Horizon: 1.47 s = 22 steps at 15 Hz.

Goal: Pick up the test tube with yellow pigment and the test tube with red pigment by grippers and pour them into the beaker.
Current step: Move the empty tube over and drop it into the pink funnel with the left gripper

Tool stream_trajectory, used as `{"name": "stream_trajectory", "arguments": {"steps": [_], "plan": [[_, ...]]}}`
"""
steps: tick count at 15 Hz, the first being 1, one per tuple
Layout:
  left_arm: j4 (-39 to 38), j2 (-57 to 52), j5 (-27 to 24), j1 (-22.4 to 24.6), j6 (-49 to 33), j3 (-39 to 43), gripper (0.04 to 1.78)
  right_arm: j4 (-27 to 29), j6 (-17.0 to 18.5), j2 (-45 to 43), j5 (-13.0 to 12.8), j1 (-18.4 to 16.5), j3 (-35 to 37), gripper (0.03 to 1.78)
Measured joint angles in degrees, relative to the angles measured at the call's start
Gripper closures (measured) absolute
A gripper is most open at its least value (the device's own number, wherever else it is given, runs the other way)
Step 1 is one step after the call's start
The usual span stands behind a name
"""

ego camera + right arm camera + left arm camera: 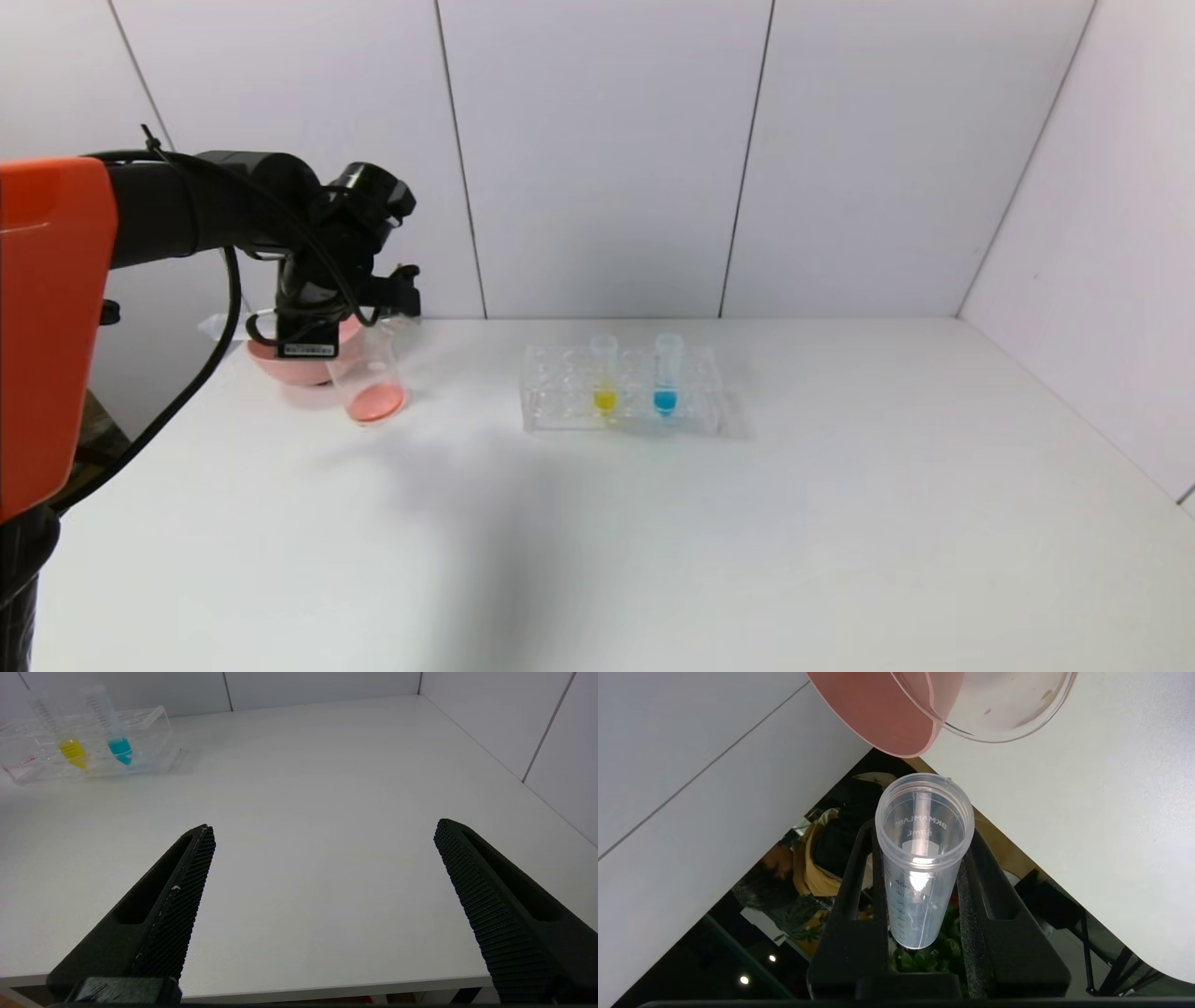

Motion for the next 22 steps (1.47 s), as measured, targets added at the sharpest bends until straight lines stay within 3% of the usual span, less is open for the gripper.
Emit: {"name": "stream_trajectory", "arguments": {"steps": [2,5,10,13,16,22], "plan": [[-0.30,-1.38,-3.02,0.10,-1.02,0.20,1.38,0.00,0.02,0.00,0.00,0.02,0.00,0.10],[-1.49,-4.07,-13.42,1.26,-7.58,0.26,1.38,0.00,0.00,0.00,0.00,0.02,0.00,0.10],[-7.77,-8.22,-29.27,2.74,-35.18,1.05,1.38,0.00,0.02,0.00,0.00,0.00,0.00,0.10],[-20.04,-9.86,-30.95,7.30,-48.26,3.21,1.38,0.02,0.02,0.00,0.02,0.00,0.00,0.10],[-36.80,-11.56,-31.26,10.44,-60.09,10.64,1.38,0.02,0.00,0.00,0.02,0.00,0.00,0.10],[-68.57,-18.32,-30.95,12.37,-64.94,37.99,1.38,0.00,0.02,0.00,0.00,0.00,0.00,0.10]]}}
